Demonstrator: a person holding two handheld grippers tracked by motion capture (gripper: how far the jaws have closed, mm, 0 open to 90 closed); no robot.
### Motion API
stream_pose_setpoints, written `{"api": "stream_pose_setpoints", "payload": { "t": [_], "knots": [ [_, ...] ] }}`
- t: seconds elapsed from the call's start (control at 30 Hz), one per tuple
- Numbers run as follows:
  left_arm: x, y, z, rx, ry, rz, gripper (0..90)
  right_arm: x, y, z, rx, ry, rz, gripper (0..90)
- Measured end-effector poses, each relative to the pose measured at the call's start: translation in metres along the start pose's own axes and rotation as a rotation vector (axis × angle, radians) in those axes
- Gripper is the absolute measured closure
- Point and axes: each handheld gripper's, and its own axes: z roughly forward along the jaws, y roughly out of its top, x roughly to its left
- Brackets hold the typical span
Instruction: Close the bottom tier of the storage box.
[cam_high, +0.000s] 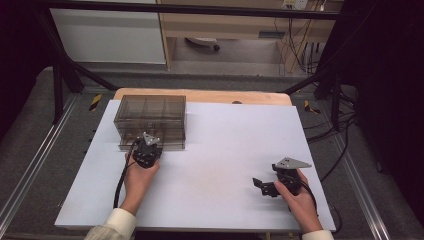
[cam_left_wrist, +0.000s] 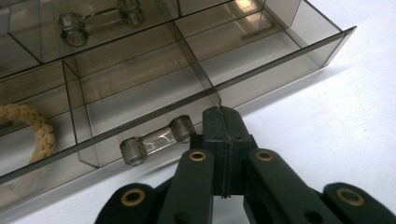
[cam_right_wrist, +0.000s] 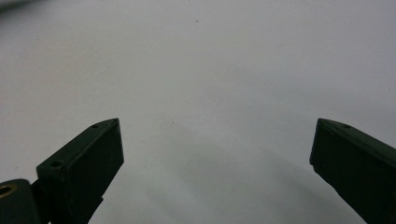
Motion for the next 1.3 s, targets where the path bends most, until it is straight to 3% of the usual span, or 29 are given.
{"api": "stream_pose_setpoints", "payload": {
  "t": [0.5, 1.3],
  "knots": [
    [0.005, 0.003, 0.005, -0.012, 0.005, -0.021, 90.0, 0.003, 0.000, 0.003, 0.008, 0.009, -0.008, 3.1],
    [0.009, 0.014, 0.008, -0.023, 0.023, -0.018, 90.0, 0.001, -0.001, 0.002, 0.011, 0.004, -0.004, 2.6]
  ]
}}
